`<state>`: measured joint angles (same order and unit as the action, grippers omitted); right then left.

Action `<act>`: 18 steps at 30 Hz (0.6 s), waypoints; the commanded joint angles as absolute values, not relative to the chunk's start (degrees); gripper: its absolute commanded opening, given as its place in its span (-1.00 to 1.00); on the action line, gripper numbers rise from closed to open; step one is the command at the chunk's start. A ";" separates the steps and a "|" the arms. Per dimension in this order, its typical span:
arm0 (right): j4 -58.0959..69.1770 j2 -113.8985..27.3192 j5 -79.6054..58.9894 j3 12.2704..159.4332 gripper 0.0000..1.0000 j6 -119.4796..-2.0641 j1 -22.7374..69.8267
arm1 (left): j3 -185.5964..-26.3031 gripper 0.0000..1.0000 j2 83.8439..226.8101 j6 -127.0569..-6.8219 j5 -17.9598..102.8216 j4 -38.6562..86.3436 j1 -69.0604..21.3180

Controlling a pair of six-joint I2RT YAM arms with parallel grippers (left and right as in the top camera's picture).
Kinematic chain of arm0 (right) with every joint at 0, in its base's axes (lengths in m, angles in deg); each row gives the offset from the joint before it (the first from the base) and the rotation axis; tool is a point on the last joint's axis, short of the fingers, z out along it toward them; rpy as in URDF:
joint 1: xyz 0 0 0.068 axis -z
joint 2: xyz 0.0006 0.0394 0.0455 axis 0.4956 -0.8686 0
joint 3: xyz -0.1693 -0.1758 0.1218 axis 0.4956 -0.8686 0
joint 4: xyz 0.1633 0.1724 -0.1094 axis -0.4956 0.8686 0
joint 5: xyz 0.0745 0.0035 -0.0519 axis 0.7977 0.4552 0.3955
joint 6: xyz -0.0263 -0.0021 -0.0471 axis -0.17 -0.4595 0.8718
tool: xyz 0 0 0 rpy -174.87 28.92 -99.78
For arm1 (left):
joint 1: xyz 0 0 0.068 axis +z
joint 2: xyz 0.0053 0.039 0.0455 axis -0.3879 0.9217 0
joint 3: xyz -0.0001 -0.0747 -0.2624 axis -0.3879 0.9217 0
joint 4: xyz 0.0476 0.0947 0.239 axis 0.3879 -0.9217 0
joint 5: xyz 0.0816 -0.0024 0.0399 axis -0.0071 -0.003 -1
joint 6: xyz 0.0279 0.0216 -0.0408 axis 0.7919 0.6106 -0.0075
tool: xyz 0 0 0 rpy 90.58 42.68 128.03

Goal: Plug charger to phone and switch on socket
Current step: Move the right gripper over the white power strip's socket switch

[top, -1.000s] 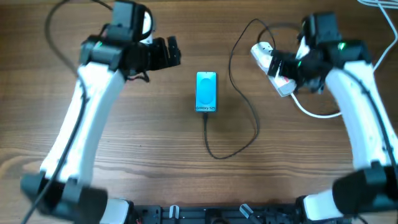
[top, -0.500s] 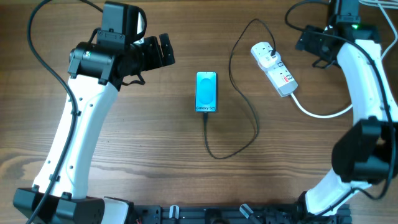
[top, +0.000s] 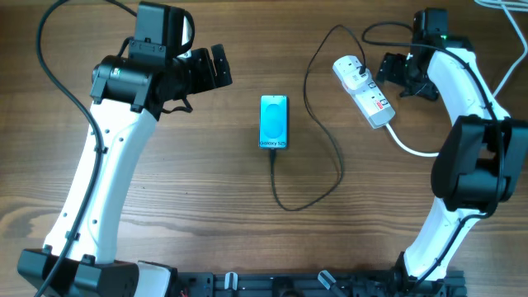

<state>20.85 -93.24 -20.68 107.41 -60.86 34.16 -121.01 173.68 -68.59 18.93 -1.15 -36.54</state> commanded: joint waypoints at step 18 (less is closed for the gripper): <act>17.70 -98.12 -21.27 107.09 0.99 -59.37 34.66 | -120.81 1.00 173.79 -69.09 18.15 -1.17 -36.49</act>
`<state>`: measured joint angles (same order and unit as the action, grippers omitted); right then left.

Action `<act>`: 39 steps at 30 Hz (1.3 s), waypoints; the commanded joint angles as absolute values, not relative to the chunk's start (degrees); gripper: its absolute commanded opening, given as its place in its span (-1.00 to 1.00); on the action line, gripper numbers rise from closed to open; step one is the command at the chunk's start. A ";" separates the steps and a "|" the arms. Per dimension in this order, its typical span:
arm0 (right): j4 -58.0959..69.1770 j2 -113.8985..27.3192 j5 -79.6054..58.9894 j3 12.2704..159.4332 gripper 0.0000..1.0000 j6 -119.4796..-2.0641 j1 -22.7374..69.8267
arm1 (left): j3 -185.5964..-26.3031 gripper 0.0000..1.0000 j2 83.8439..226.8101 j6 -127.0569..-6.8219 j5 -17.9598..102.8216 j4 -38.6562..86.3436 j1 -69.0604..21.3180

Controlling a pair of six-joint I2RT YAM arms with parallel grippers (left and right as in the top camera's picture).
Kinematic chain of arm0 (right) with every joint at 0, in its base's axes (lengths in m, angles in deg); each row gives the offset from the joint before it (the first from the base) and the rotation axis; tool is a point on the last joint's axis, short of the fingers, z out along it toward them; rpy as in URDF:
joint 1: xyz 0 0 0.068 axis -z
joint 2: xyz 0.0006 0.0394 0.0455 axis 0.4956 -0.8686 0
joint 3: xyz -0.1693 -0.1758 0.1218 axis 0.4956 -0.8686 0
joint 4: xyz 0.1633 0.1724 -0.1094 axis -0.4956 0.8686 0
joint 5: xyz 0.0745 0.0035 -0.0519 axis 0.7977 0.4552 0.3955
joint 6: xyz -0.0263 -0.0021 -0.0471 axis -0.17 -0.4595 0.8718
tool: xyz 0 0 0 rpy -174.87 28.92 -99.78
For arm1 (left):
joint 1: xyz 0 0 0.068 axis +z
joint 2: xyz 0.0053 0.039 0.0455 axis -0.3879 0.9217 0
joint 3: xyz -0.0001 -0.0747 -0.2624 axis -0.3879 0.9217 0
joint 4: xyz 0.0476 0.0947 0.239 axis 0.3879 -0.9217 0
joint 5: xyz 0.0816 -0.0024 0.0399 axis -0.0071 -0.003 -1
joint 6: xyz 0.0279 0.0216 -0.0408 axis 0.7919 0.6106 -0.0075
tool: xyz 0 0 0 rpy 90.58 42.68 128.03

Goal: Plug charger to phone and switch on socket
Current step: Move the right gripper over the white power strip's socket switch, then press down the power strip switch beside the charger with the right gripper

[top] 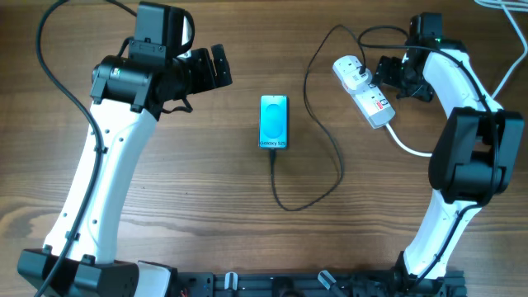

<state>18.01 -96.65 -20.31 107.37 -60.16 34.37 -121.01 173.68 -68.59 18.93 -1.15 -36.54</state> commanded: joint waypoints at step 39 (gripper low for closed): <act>18.75 -100.68 -12.26 104.88 1.00 -58.89 34.07 | -120.81 1.00 173.79 -69.09 18.15 -1.17 -36.49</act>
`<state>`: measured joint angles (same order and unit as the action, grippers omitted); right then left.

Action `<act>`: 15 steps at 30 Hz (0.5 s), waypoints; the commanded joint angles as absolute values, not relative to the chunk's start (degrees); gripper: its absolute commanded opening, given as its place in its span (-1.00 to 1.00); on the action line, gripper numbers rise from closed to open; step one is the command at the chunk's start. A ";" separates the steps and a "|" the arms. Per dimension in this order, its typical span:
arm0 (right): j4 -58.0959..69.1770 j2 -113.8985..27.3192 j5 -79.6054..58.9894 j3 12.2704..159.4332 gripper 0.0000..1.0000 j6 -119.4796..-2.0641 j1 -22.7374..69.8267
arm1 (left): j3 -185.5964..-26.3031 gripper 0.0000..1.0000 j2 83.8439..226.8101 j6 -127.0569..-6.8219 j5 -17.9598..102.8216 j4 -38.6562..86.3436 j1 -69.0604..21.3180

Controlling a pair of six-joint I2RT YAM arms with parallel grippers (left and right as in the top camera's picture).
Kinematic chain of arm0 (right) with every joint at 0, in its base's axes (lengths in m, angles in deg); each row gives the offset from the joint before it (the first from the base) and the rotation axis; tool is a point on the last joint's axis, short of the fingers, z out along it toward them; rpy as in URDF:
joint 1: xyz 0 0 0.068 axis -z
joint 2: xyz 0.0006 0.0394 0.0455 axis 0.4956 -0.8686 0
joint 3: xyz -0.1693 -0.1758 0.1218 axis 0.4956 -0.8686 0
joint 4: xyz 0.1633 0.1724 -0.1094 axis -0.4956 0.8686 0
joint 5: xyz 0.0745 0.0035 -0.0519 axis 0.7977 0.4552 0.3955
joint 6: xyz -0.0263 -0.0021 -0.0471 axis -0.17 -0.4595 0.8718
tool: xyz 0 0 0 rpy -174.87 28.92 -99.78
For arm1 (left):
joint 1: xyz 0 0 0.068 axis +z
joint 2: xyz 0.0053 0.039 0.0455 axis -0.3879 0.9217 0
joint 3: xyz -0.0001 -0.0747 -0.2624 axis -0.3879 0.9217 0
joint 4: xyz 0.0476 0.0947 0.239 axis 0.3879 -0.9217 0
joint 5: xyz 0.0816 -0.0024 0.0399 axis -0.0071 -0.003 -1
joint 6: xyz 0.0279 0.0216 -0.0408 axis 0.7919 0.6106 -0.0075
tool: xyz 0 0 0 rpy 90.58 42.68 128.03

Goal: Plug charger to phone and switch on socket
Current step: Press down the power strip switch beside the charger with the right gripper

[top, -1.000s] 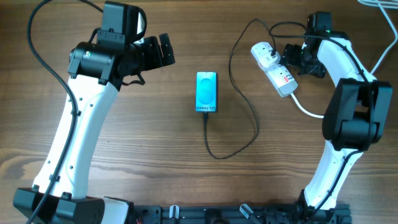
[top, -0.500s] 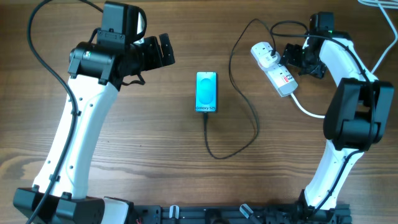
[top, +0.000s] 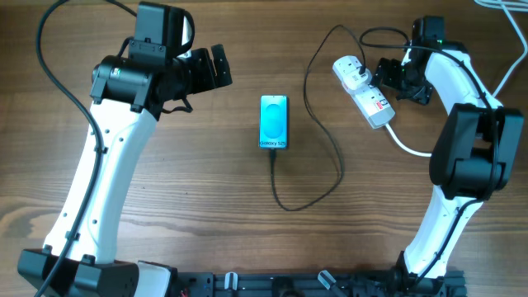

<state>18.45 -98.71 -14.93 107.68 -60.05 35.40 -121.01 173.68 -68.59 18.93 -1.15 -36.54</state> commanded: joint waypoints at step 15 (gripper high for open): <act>19.17 -100.68 -9.09 103.72 1.00 -58.91 34.07 | -120.81 1.00 173.79 -69.09 18.15 -1.17 -36.49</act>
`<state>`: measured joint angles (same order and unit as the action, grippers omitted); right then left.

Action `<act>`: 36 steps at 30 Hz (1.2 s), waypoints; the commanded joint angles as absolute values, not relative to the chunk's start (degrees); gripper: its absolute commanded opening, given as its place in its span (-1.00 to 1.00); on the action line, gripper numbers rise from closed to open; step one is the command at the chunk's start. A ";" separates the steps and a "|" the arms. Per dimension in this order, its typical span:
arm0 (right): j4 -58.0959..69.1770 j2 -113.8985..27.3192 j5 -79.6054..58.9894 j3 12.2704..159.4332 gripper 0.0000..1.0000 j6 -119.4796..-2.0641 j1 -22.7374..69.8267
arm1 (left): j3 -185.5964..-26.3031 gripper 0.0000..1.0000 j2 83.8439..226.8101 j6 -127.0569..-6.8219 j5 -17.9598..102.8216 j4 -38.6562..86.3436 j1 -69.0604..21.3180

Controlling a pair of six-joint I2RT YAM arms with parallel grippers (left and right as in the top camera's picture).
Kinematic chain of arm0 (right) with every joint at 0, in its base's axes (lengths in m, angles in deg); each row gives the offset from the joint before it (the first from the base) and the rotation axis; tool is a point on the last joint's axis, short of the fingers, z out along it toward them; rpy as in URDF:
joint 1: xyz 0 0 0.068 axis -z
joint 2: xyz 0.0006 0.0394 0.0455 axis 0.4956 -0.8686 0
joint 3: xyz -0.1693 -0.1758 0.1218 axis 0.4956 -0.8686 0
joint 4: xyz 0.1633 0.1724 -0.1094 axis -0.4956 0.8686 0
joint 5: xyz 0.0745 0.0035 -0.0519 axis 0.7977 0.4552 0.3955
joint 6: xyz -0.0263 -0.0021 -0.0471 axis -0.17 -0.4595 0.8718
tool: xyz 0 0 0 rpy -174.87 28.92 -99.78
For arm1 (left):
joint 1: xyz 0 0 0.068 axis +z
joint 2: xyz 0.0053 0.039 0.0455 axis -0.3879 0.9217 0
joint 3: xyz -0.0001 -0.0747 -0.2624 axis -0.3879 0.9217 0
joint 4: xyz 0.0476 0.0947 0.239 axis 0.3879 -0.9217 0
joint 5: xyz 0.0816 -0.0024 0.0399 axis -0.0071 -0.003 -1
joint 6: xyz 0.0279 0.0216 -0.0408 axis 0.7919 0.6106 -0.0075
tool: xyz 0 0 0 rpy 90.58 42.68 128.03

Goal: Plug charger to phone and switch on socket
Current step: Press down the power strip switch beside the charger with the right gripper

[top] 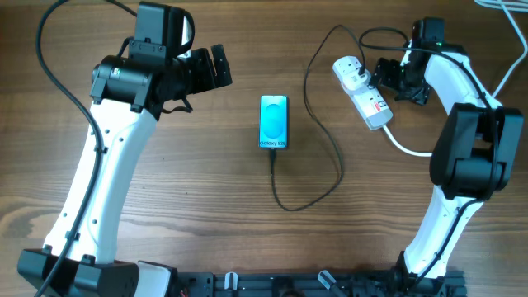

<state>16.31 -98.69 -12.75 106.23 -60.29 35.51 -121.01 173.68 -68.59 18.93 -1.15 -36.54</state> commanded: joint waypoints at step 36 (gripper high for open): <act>21.62 -95.21 -15.76 103.87 0.99 -63.50 34.40 | -120.81 1.00 173.79 -69.09 18.15 -1.17 -36.47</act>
<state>21.90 -95.65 -14.65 105.23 -62.00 34.62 -121.01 173.68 -68.59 18.93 -1.15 -36.54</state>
